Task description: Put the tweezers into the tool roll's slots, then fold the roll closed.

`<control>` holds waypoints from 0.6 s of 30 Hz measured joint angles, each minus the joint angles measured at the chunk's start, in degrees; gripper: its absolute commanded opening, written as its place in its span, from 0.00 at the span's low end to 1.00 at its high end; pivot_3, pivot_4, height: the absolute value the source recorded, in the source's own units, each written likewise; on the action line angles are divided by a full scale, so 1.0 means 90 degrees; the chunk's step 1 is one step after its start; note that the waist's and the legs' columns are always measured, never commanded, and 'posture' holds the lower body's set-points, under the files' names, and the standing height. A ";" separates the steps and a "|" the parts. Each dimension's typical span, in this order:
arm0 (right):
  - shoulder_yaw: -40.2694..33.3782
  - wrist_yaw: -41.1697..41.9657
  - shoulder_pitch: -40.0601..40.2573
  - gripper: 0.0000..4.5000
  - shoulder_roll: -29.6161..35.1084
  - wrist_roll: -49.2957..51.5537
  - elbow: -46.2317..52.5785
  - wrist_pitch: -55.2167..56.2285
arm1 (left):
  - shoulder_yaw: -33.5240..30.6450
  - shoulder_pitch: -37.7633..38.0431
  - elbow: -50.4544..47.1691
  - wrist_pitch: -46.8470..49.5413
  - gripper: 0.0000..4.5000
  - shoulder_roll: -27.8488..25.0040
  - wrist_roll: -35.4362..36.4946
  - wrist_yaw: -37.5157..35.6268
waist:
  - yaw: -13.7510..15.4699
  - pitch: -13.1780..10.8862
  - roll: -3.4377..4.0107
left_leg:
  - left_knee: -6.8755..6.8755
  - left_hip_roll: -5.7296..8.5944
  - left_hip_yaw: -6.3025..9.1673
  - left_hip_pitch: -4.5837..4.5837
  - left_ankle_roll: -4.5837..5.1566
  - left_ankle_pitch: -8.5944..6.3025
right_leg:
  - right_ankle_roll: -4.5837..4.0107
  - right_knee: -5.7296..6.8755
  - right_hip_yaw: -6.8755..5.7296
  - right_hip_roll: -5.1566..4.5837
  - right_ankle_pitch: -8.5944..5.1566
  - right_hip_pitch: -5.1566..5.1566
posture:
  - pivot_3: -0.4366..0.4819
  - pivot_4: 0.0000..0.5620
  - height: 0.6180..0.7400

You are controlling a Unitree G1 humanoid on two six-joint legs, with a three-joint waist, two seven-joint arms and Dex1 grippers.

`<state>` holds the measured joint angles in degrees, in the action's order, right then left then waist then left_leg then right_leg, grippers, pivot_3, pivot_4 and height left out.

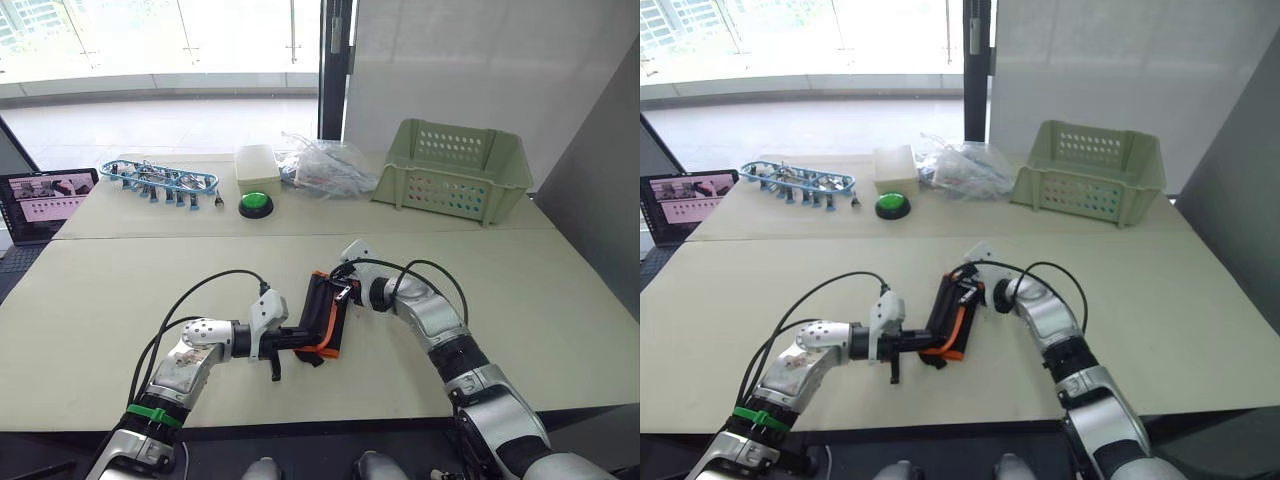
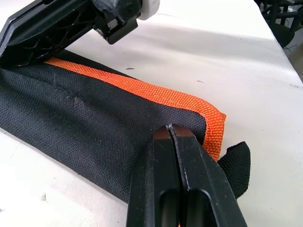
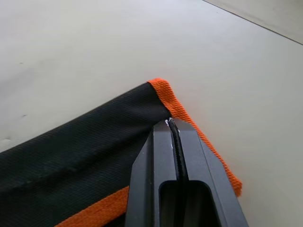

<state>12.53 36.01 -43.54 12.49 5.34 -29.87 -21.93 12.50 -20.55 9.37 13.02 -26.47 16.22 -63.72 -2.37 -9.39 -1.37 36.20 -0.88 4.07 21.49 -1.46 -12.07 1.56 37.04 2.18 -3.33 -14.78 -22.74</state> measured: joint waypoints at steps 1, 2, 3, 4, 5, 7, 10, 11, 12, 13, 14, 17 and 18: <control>-0.0012 0.0003 -0.0054 0.00 -0.0015 -0.0015 -0.0118 0.0065 | -0.0002 -0.0001 0.0000 -0.0002 0.00 -0.0003 -0.0011 0.0002 | -0.0004 0.0000 0.0000 | -0.0001 -0.0001 0.0000 -0.0001 0.0000 0.0000 | 0.0000 0.0000 0.0000 0.0001 0.0000 0.0001 | 0.48 0.27 0.85; -0.0016 0.0006 -0.0060 0.00 -0.0022 -0.0019 -0.0154 0.0103 | -0.0003 0.0000 0.0000 -0.0005 0.00 -0.0002 -0.0013 0.0006 | -0.0003 0.0000 0.0000 | -0.0001 -0.0001 0.0000 -0.0002 0.0000 0.0000 | 0.0000 0.0000 0.0000 0.0001 0.0000 0.0001 | 0.48 0.27 0.85; -0.0020 0.0033 -0.0056 0.00 -0.0022 -0.0021 -0.0167 0.0150 | -0.0007 0.0000 0.0000 -0.0006 0.00 -0.0002 -0.0016 0.0014 | -0.0004 0.0000 0.0000 | 0.0000 -0.0001 0.0000 -0.0002 0.0000 0.0000 | 0.0000 0.0000 0.0001 0.0001 0.0000 0.0001 | 0.48 0.27 0.85; -0.0022 0.0069 -0.0048 0.00 -0.0021 -0.0023 -0.0163 0.0176 | -0.0011 0.0002 -0.0001 -0.0006 0.00 -0.0003 -0.0020 0.0023 | -0.0008 0.0000 0.0000 | 0.0000 0.0000 0.0000 -0.0001 0.0000 0.0000 | 0.0000 0.0000 0.0001 0.0001 0.0000 0.0000 | 0.48 0.27 0.85; -0.0025 0.0137 -0.0022 0.00 -0.0008 -0.0024 -0.0115 0.0210 | -0.0025 0.0003 -0.0011 -0.0006 0.00 -0.0012 -0.0023 0.0039 | -0.0008 0.0000 0.0000 | -0.0001 0.0000 -0.0001 -0.0001 0.0000 0.0000 | 0.0000 0.0000 0.0001 0.0001 0.0000 -0.0001 | 0.48 0.27 0.85; -0.0089 0.0358 0.0153 0.00 0.0035 0.0070 0.0167 0.0264 | -0.0078 0.0046 -0.0150 0.0072 0.00 -0.0057 -0.0022 0.0108 | -0.0008 0.0000 0.0000 | -0.0004 -0.0001 -0.0001 0.0009 0.0000 0.0000 | 0.0001 0.0000 0.0002 0.0001 0.0000 -0.0013 | 0.48 0.27 0.85; -0.0245 0.0859 0.0613 0.00 0.0058 0.0524 0.1030 0.0258 | -0.0326 0.0271 -0.0623 0.0492 0.00 -0.0203 0.0191 0.0239 | -0.0042 -0.0005 0.0003 | -0.0001 -0.0004 -0.0001 0.0076 0.0001 0.0001 | -0.0001 0.0010 0.0009 0.0004 0.0003 -0.0081 | 0.48 0.27 0.85; -0.0283 0.0935 0.0700 0.00 0.0088 0.0618 0.1285 0.0224 | -0.0415 0.0352 -0.0798 0.0600 0.00 -0.0278 0.0260 0.0271 | -0.0060 -0.0006 0.0003 | -0.0002 -0.0005 -0.0001 0.0088 0.0001 0.0001 | -0.0003 0.0013 0.0012 0.0004 0.0005 -0.0095 | 0.48 0.27 0.85; -0.0326 0.1006 0.0791 0.00 0.0191 0.0753 0.1675 0.0096 | -0.0589 0.0493 -0.1127 0.0792 0.00 -0.0356 0.0418 0.0340 | -0.0064 -0.0009 0.0004 | -0.0002 -0.0005 -0.0001 0.0108 0.0000 0.0001 | -0.0015 0.0018 0.0016 0.0003 0.0012 -0.0121 | 0.48 0.27 0.85; -0.0414 0.1053 0.0889 0.00 0.0343 0.0839 0.2114 -0.0032 | -0.0812 0.0666 -0.1522 0.0984 0.00 -0.0446 0.0640 0.0411 | -0.0056 -0.0009 0.0004 | 0.0002 -0.0004 -0.0001 0.0146 0.0000 0.0001 | -0.0043 0.0027 0.0017 0.0002 0.0030 -0.0162 | 0.48 0.27 0.85; -0.0502 0.1066 0.0979 0.00 0.0489 0.0915 0.2460 -0.0157 | -0.1042 0.0824 -0.1868 0.1153 0.00 -0.0533 0.0835 0.0492 | -0.0039 -0.0009 0.0004 | 0.0004 -0.0004 0.0000 0.0156 0.0001 0.0001 | -0.0048 0.0029 0.0014 0.0002 0.0032 -0.0171 | 0.48 0.27 0.85; -0.0700 0.1082 0.1456 0.00 0.0897 0.1069 0.3457 -0.0482 | -0.1787 0.1456 -0.2753 0.1485 0.00 -0.0877 0.1233 0.0771 | -0.0013 -0.0010 0.0004 | -0.0007 -0.0001 -0.0001 0.0153 0.0005 -0.0004 | -0.0048 0.0013 0.0015 -0.0004 0.0032 -0.0165 | 0.48 0.27 0.85; -0.0737 0.1090 0.1680 0.00 0.1057 0.1095 0.3733 -0.0577 | -0.2043 0.1728 -0.2933 0.1526 0.00 -0.0956 0.1289 0.0881 | -0.0007 -0.0010 0.0004 | -0.0013 0.0003 -0.0002 0.0154 0.0005 -0.0004 | -0.0048 0.0007 0.0016 -0.0009 0.0032 -0.0165 | 0.48 0.27 0.85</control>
<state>5.90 45.82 -28.42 22.01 15.19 3.73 -27.12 -5.88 -4.99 -17.03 26.76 -35.08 27.82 -55.80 -2.43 -9.48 -1.33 36.09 -0.85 4.05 22.88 -1.41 -12.10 1.13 37.10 2.32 -3.41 -14.49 -24.22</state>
